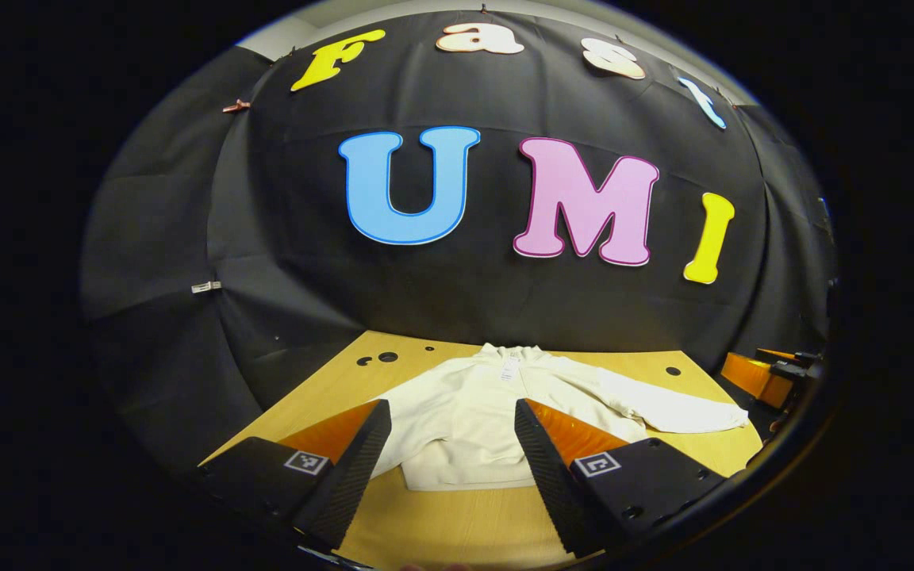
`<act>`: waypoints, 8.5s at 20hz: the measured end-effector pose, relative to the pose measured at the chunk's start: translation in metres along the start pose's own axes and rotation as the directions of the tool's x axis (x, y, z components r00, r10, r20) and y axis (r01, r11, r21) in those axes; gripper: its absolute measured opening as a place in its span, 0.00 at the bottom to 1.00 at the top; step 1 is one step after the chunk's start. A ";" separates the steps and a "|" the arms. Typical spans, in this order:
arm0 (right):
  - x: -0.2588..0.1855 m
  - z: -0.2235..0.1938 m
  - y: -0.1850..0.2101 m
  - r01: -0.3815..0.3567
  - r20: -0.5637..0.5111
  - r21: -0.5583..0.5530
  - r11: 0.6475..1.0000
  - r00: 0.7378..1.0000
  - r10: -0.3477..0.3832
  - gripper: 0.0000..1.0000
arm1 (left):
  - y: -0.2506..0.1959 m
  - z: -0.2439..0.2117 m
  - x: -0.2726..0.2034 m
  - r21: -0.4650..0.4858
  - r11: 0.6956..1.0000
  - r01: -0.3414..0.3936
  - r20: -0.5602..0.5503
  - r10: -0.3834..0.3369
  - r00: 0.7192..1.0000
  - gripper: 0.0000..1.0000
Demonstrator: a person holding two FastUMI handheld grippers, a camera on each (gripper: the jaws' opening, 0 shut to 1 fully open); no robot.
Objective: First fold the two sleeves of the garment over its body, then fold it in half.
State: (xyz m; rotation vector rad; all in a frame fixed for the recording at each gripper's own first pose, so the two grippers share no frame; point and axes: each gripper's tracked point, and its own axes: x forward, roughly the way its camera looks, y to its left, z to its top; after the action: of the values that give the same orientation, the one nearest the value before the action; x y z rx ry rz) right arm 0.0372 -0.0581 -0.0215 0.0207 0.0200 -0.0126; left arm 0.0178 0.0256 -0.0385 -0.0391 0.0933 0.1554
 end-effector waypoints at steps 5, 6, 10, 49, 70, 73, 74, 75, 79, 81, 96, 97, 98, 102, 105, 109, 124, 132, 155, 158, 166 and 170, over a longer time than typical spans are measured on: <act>0.024 -0.020 -0.073 0.142 -0.062 0.041 0.989 0.988 -0.140 0.97 | -0.004 -0.008 0.003 0.009 1.000 -0.007 -0.021 0.007 1.000 0.96; 0.029 -0.027 -0.090 0.176 -0.079 0.053 0.983 0.982 -0.171 0.97 | -0.005 -0.011 0.005 0.013 1.000 -0.008 -0.027 0.008 1.000 0.96; 0.039 -0.062 -0.157 0.327 -0.152 0.109 0.939 0.939 -0.309 0.98 | -0.006 -0.017 0.019 0.013 1.000 -0.017 -0.062 0.018 0.998 0.96; 0.106 -0.242 -0.375 0.627 -0.546 0.090 0.774 0.681 -0.488 0.64 | -0.084 -0.014 0.067 -0.020 1.000 0.017 -0.166 -0.020 0.986 0.97; 0.115 -0.131 -0.273 0.494 -0.476 0.104 0.863 0.787 -0.393 0.06 | -0.001 -0.032 0.036 -0.129 0.991 -0.033 -0.216 0.005 0.976 0.96; 0.137 -0.090 -0.235 0.446 -0.432 0.127 0.886 0.829 -0.355 0.06 | 0.025 -0.034 0.029 -0.135 0.989 -0.052 -0.207 0.023 0.978 0.96; 0.146 -0.074 -0.223 0.425 -0.411 0.128 0.896 0.845 -0.342 0.06 | 0.034 -0.035 0.028 -0.144 0.988 -0.059 -0.209 0.028 0.978 0.97; 0.155 -0.061 -0.209 0.400 -0.395 0.127 0.908 0.860 -0.324 0.06 | 0.042 -0.038 0.027 -0.155 0.986 -0.068 -0.211 0.035 0.977 0.96; 0.199 -0.013 -0.143 0.307 -0.334 0.158 0.939 0.911 -0.242 0.06 | 0.068 -0.042 0.025 -0.195 0.975 -0.106 -0.214 0.063 0.975 0.97; 0.216 0.001 -0.109 0.253 -0.324 0.127 0.959 0.925 -0.201 0.06 | 0.075 -0.046 0.026 -0.225 0.967 -0.121 -0.221 0.070 0.973 0.97; 0.331 -0.021 0.172 -0.088 -0.380 0.126 0.988 0.916 0.130 0.06 | 0.122 -0.052 0.029 -0.310 0.927 -0.212 -0.245 0.138 0.960 0.98; 0.335 -0.024 0.192 -0.103 -0.385 0.143 0.984 0.911 0.151 0.06 | 0.122 -0.058 0.028 -0.314 0.924 -0.218 -0.258 0.138 0.956 0.97; 0.341 -0.026 0.212 -0.115 -0.385 0.157 0.981 0.907 0.168 0.06 | 0.124 -0.063 0.027 -0.313 0.922 -0.226 -0.272 0.141 0.952 0.97; 0.350 -0.044 0.277 -0.187 -0.408 0.153 0.970 0.882 0.235 0.06 | 0.132 -0.078 0.027 -0.307 0.921 -0.241 -0.295 0.149 0.944 0.97; 0.355 -0.073 0.324 -0.242 -0.439 0.136 0.961 0.855 0.277 0.06 | 0.135 -0.076 0.027 -0.316 0.914 -0.256 -0.297 0.161 0.941 0.97; 0.359 -0.119 0.366 -0.287 -0.489 0.090 0.954 0.821 0.294 0.07 | 0.139 -0.074 0.025 -0.307 0.917 -0.256 -0.284 0.168 0.944 0.97; 0.332 -0.063 0.291 -0.315 -0.369 -0.007 0.949 0.883 0.290 0.99 | 0.198 -0.117 0.041 -0.217 0.876 -0.431 -0.325 0.351 0.878 0.97; 0.302 0.022 0.118 -0.083 -0.254 -0.011 0.996 0.964 0.078 0.99 | 0.268 -0.171 0.060 -0.194 0.766 -0.613 -0.417 0.502 0.758 0.98; 0.144 0.015 -0.070 0.138 -0.269 -0.027 0.990 0.953 -0.140 0.99 | 0.288 -0.242 0.095 -0.066 0.794 -0.605 -0.543 0.480 0.689 0.23; 0.135 0.010 -0.082 0.152 -0.278 -0.012 0.988 0.949 -0.150 0.99 | 0.286 -0.237 0.103 -0.101 0.773 -0.626 -0.549 0.481 0.683 0.08; 0.119 -0.001 -0.124 0.227 -0.264 -0.002 0.974 0.939 -0.220 0.99 | 0.276 -0.201 0.130 -0.229 0.766 -0.601 -0.545 0.410 0.731 0.06; 0.107 -0.022 -0.134 0.238 -0.290 0.006 0.971 0.930 -0.226 0.99 | 0.267 -0.156 0.165 -0.261 0.782 -0.565 -0.515 0.382 0.767 0.06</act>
State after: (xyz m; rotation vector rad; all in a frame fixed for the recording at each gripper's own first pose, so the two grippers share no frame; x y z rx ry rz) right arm 0.1423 -0.1928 -0.0488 0.0614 0.3142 -0.2475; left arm 0.1246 0.3072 -0.2177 -0.4743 0.5297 0.6954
